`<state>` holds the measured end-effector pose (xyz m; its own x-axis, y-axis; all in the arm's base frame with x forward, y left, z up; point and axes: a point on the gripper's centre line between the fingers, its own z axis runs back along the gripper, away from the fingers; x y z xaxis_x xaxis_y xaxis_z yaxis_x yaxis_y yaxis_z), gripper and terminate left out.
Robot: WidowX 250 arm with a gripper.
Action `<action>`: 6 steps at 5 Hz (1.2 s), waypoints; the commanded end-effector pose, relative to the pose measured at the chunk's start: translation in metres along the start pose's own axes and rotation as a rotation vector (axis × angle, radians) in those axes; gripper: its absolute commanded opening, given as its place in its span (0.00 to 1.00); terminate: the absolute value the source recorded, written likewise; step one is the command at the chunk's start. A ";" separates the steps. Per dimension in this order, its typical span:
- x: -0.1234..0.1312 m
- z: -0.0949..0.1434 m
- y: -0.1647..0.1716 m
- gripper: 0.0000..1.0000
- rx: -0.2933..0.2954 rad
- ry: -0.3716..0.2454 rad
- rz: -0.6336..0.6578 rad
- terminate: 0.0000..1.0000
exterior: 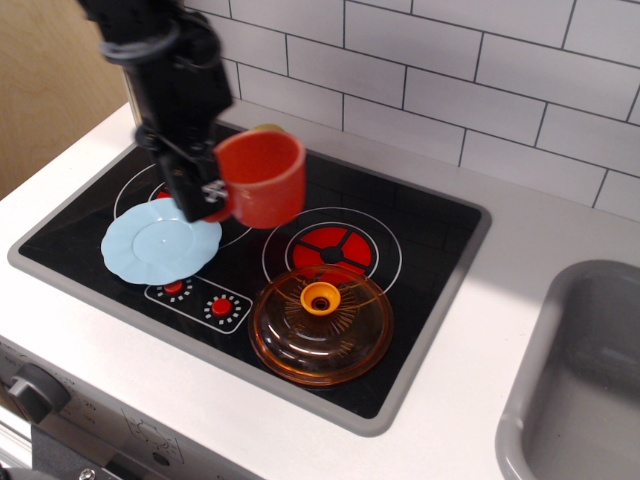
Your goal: Take cup off plate
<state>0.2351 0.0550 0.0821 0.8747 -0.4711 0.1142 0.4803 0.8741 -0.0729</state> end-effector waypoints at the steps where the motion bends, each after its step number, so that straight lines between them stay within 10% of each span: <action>1: 0.026 -0.007 0.003 0.00 0.045 -0.028 0.008 0.00; 2: 0.030 -0.012 -0.001 0.00 0.052 -0.041 0.002 0.00; 3: 0.031 -0.011 -0.002 1.00 0.061 -0.040 0.013 0.00; 6: 0.032 0.036 -0.006 1.00 0.068 -0.109 0.054 0.00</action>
<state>0.2468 0.0347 0.1100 0.8953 -0.4063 0.1826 0.4215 0.9054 -0.0518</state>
